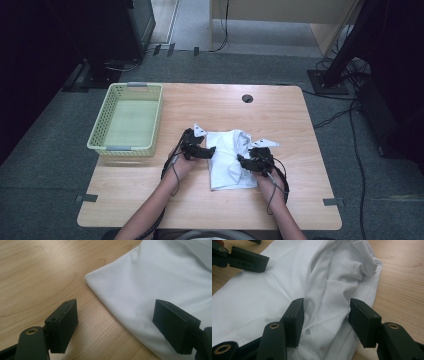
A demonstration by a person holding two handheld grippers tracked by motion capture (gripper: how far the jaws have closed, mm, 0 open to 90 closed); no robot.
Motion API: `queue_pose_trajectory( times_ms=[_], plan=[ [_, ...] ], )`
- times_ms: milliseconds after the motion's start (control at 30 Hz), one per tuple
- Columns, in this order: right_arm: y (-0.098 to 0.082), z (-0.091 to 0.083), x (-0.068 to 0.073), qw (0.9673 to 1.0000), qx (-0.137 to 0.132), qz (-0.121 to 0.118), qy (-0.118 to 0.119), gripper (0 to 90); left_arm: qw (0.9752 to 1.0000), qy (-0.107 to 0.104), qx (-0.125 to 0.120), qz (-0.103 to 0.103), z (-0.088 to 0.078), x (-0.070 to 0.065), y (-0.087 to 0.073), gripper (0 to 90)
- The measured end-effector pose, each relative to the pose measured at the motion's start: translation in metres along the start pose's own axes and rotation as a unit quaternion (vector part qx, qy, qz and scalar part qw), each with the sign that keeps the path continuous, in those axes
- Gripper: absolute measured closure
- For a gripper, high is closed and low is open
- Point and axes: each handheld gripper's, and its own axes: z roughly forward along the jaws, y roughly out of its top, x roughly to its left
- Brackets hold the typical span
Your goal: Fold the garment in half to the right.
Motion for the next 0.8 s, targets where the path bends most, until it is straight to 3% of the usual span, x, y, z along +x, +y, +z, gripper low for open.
queue_pose_trajectory(
  times_ms=[267, 433, 800],
  plan=[
    [-0.005, -0.009, -0.001, 0.9998, -0.010, -0.014, 0.006, 47.3, 1.0000, 0.000, 0.001, 0.002, -0.001, 0.000, -0.001, 20.6],
    [-0.010, -0.013, 0.001, 0.9998, -0.008, -0.007, 0.015, 49.9, 1.0000, 0.001, 0.002, -0.001, -0.002, -0.001, -0.002, 20.5],
    [-0.016, -0.032, 0.010, 0.9996, -0.027, 0.004, 0.010, 51.8, 1.0000, 0.001, 0.002, -0.001, -0.004, -0.001, -0.003, 20.5]
  ],
)
